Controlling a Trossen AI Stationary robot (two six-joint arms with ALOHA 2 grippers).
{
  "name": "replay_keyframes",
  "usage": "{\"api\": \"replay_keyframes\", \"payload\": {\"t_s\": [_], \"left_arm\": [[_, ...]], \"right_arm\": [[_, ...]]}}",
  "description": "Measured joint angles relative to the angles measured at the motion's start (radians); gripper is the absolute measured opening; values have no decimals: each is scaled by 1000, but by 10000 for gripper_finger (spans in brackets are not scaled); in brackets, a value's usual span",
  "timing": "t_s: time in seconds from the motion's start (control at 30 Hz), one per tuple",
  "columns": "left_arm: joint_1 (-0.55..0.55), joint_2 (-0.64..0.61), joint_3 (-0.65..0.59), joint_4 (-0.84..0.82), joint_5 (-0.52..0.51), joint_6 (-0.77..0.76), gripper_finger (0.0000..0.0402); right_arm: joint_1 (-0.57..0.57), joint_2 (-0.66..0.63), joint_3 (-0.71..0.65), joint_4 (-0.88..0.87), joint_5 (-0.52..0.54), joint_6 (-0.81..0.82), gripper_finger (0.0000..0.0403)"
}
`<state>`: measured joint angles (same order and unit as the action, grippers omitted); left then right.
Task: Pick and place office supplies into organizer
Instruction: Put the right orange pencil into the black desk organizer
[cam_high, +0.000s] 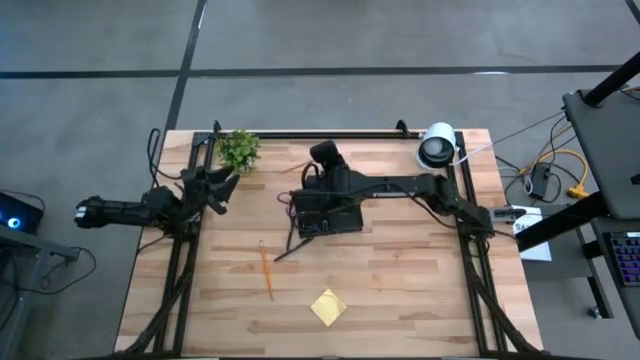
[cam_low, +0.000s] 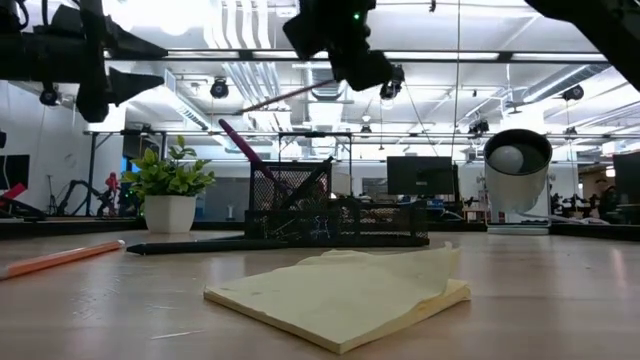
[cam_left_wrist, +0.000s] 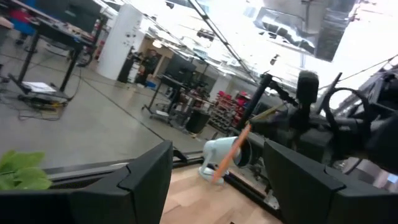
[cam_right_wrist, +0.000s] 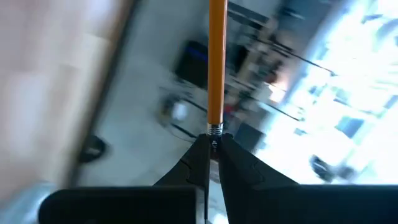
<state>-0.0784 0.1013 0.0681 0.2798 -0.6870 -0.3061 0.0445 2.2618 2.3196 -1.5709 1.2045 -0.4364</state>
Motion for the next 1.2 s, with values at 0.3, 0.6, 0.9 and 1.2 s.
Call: {"api": "replay_keyframes", "payload": {"t_s": [0.3,0.6,0.9,1.2], "left_arm": [[0,0,0,0,14,0,235],[0,0,-3,-1,88,-1,235],[0,1,3,-1,94,-1,235],[0,2,3,2,93,-4,235]], "right_arm": [[46,-19,-2,-1,166,-43,11],[68,-98,-102,1,177,-45,12],[99,-303,-393,-1,19,-38,13],[121,-334,-572,-1,23,-51,13]]}}
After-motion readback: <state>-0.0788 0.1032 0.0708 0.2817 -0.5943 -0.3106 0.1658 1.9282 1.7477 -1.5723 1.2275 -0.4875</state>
